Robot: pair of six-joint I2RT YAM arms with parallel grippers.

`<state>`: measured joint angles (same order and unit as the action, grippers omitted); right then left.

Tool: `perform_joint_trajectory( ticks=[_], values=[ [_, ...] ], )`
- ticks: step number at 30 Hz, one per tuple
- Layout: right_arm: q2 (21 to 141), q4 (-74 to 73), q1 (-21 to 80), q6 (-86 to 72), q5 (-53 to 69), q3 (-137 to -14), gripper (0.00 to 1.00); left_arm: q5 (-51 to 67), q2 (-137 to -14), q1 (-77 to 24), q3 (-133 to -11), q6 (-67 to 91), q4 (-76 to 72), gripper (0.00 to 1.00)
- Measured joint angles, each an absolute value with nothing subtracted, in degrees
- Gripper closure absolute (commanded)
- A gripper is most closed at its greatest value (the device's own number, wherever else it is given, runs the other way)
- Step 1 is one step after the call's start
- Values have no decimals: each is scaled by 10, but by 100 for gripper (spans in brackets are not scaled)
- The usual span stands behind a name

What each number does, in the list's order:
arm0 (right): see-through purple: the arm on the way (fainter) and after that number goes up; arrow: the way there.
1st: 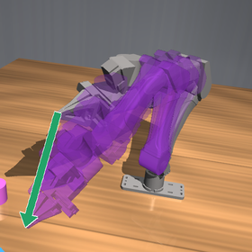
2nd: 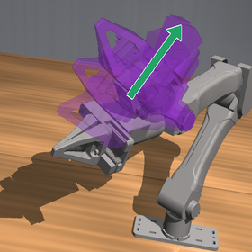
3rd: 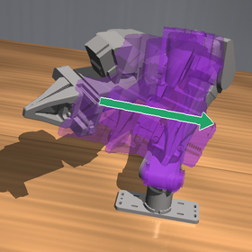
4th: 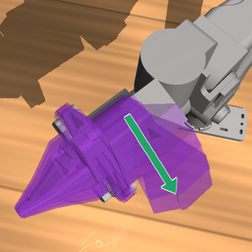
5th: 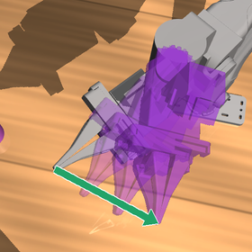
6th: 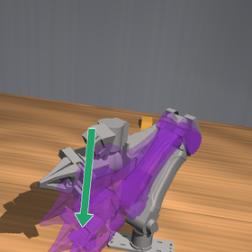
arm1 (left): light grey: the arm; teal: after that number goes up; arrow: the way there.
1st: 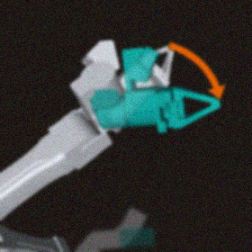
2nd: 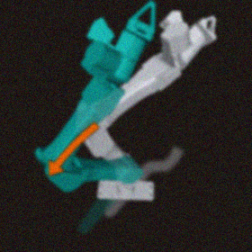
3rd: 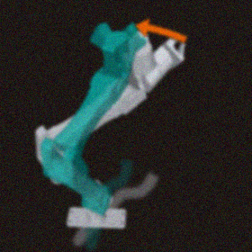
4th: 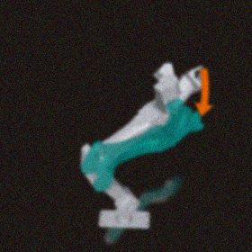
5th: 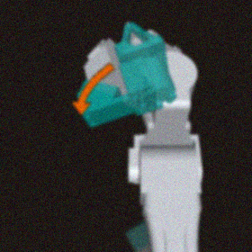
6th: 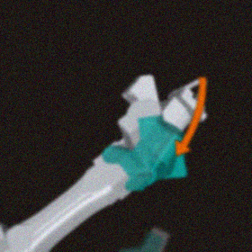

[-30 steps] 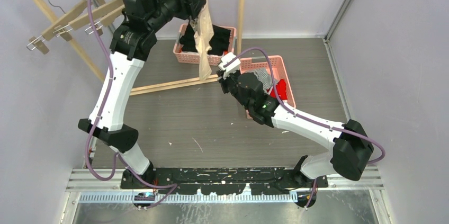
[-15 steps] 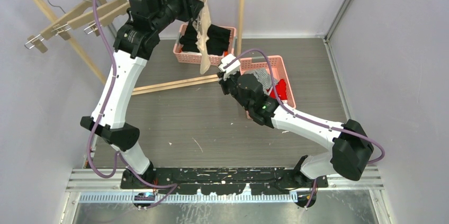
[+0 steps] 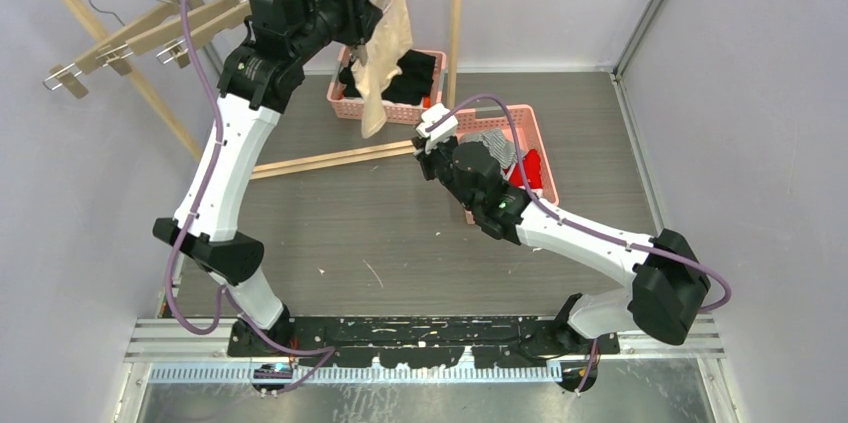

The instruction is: Remove the underwear clipped to the hanger

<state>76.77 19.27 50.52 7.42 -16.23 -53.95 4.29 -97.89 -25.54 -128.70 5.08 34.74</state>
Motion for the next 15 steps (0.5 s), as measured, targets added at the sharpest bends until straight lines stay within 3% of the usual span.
perform_joint_trajectory(
  ticks=[3, 12, 15],
  values=[
    [767, 193, 505, 74, -162, -540, 93, 43, -980, -255, -1287, 51, 347, 62],
    [766, 195, 505, 74, -162, -533, 93, 43, -989, -255, -1287, 49, 347, 91],
    [761, 197, 505, 74, -162, -526, 93, 43, -991, -255, -1287, 48, 346, 97]
  ],
)
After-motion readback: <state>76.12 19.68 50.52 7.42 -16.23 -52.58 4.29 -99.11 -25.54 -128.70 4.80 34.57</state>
